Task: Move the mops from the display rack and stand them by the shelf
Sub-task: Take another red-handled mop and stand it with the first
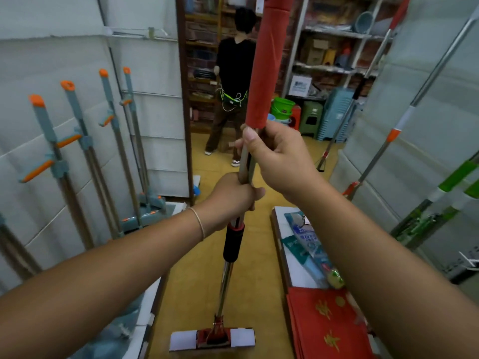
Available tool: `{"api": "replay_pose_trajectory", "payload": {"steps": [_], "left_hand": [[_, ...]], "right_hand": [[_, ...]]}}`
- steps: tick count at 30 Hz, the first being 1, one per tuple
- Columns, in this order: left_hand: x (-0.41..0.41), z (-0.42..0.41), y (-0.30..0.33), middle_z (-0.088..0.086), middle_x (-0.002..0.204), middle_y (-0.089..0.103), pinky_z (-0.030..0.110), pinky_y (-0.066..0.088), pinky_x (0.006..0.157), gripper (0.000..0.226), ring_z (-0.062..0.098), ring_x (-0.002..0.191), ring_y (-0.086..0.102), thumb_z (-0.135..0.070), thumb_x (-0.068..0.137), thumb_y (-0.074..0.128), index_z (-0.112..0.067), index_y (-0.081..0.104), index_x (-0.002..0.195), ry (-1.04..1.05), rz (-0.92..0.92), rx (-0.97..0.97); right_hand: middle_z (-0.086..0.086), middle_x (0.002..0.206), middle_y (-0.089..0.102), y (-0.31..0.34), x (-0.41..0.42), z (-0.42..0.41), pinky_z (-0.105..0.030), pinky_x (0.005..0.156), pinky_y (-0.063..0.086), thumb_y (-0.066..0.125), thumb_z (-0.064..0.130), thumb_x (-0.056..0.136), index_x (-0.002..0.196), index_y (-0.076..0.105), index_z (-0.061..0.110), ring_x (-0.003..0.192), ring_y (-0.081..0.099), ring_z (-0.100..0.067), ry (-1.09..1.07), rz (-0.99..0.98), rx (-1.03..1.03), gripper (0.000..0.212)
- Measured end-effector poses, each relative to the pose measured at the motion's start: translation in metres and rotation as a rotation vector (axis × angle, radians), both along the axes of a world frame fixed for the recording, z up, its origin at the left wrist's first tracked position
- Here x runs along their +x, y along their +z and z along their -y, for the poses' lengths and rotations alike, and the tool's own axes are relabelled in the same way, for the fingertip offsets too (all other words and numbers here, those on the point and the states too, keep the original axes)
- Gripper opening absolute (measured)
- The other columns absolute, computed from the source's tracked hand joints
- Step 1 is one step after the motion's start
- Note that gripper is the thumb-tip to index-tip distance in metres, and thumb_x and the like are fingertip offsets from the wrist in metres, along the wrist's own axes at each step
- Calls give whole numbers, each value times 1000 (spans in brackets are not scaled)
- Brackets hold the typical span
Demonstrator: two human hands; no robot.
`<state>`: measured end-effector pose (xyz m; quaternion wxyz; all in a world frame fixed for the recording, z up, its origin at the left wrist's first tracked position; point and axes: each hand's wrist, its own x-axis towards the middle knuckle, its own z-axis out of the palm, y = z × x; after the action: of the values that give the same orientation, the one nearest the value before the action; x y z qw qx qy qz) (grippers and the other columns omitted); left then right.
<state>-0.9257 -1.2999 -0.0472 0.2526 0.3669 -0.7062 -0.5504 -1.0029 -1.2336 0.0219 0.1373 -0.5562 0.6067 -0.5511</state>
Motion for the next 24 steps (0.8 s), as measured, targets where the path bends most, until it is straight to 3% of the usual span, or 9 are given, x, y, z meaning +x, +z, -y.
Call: {"api": "replay_pose_trajectory", "payload": {"steps": [7, 10, 13, 15, 19, 24], "left_hand": [[-68, 64, -9, 9, 66, 58, 39, 49, 70, 18, 21, 64, 57, -16, 87, 66, -10, 53, 77, -11, 52, 11], [-97, 99, -8, 7, 61, 59, 27, 44, 55, 21, 12, 52, 56, -17, 87, 66, -10, 53, 72, 2, 98, -21], [-126, 131, -1, 6, 57, 60, 17, 36, 37, 25, 4, 37, 51, -20, 86, 66, -9, 54, 67, 17, 152, -63], [-146, 148, 5, 6, 57, 61, 20, 36, 40, 25, 7, 38, 53, -20, 86, 67, -8, 55, 67, 27, 147, -69], [-184, 176, 12, 8, 57, 61, 29, 43, 60, 22, 13, 50, 58, -18, 85, 68, -7, 57, 68, 24, 109, -83], [-230, 207, 10, 5, 59, 61, 32, 46, 63, 19, 13, 55, 60, -20, 85, 67, -10, 58, 72, -33, 71, -117]], "right_hand": [[-6, 92, 74, -16, -76, 69, -42, 86, 58, 58, 24, 99, 96, 68, 11, 90, 71, -19, -21, 23, -14, 17], [-6, 89, 75, -17, -109, 107, -42, 82, 58, 60, 26, 97, 93, 70, 13, 88, 71, -19, 12, 26, -33, 17], [-11, 90, 74, -12, -141, 139, -52, 83, 58, 61, 28, 96, 88, 67, 24, 89, 72, -27, 56, 46, -55, 11], [-11, 91, 74, -5, -162, 156, -53, 82, 57, 61, 28, 96, 86, 66, 28, 90, 72, -27, 74, 38, -73, 11], [-7, 93, 74, 2, -198, 182, -47, 87, 58, 61, 27, 96, 90, 66, 27, 92, 72, -20, 84, 75, -72, 8], [-3, 95, 75, 7, -243, 206, -30, 86, 58, 60, 23, 98, 98, 66, 21, 94, 72, -13, 68, 89, -57, 6]]}}
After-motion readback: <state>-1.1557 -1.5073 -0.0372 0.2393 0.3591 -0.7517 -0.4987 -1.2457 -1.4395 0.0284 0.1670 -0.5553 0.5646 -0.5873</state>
